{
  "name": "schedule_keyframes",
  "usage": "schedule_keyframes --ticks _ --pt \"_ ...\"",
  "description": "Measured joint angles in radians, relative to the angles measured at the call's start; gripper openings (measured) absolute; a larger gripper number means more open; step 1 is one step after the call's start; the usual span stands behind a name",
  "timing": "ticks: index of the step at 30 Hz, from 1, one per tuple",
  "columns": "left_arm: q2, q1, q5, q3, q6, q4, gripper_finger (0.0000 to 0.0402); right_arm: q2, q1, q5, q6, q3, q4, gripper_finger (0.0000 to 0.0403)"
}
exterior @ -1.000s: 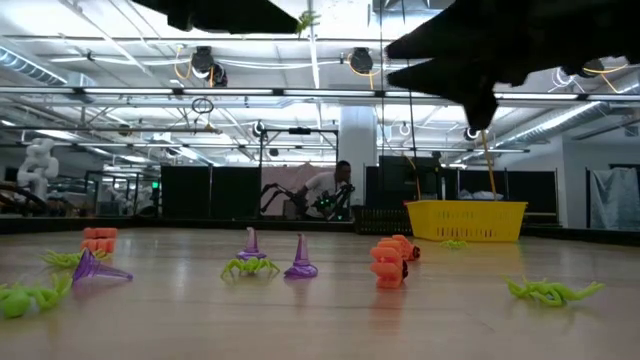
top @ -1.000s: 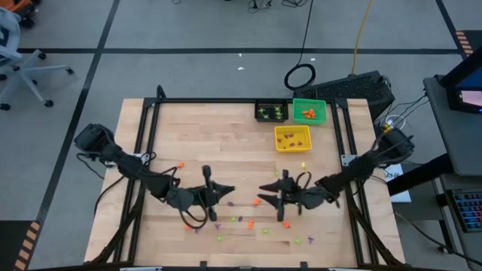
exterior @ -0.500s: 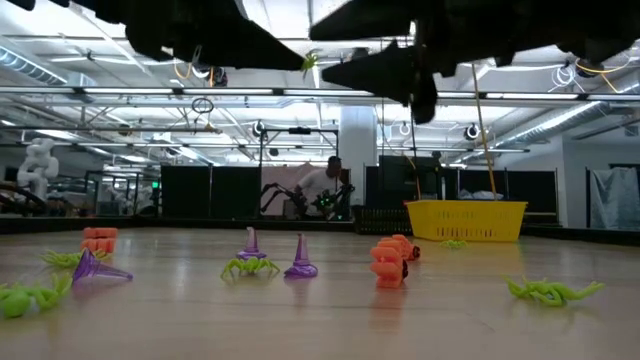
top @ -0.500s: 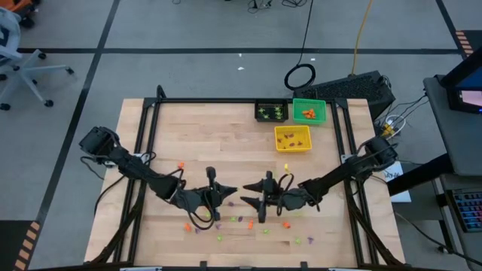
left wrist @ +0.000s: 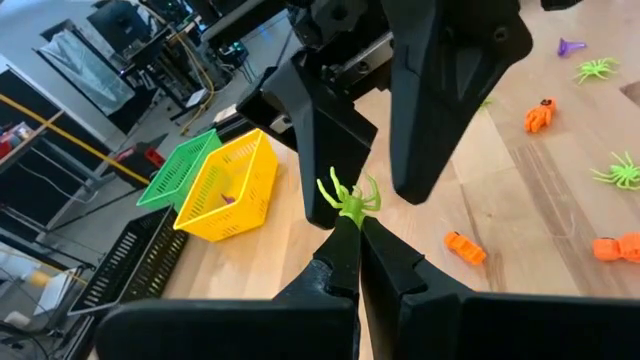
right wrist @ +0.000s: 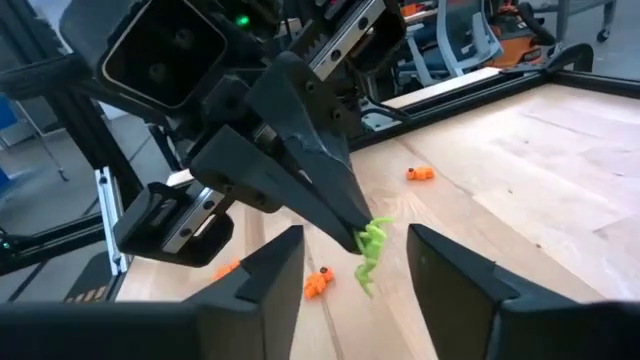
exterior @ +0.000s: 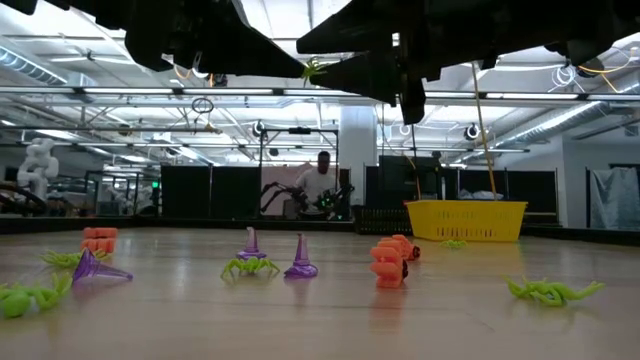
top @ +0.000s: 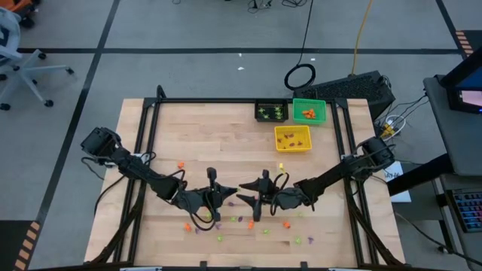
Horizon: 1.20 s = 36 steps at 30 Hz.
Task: Sort Halloween decoration
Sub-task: Put the green spider toy into the black basket
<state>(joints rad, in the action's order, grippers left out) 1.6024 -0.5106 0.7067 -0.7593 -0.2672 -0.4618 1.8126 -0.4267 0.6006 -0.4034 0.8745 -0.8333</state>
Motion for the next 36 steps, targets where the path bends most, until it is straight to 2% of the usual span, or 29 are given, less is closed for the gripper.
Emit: schedule_keyframes --ticks 21,26,30,36 --pt "0.0 0.0 -0.021 0.0 0.0 0.001 0.0 -0.001 0.0 0.001 0.049 -0.001 0.003 0.0011" --pt "0.0 -0.003 -0.025 0.0 0.001 0.001 0.0002 -0.002 0.0 0.001 0.05 -0.001 0.013 0.0005" --pt "0.0 -0.018 -0.024 0.0 0.001 -0.001 0.0042 -0.002 0.0 -0.001 0.058 -0.001 0.018 0.0002" --pt "0.0 -0.051 0.012 0.0 0.031 -0.003 0.0158 -0.006 0.0 0.0 0.075 -0.001 0.023 0.0001"
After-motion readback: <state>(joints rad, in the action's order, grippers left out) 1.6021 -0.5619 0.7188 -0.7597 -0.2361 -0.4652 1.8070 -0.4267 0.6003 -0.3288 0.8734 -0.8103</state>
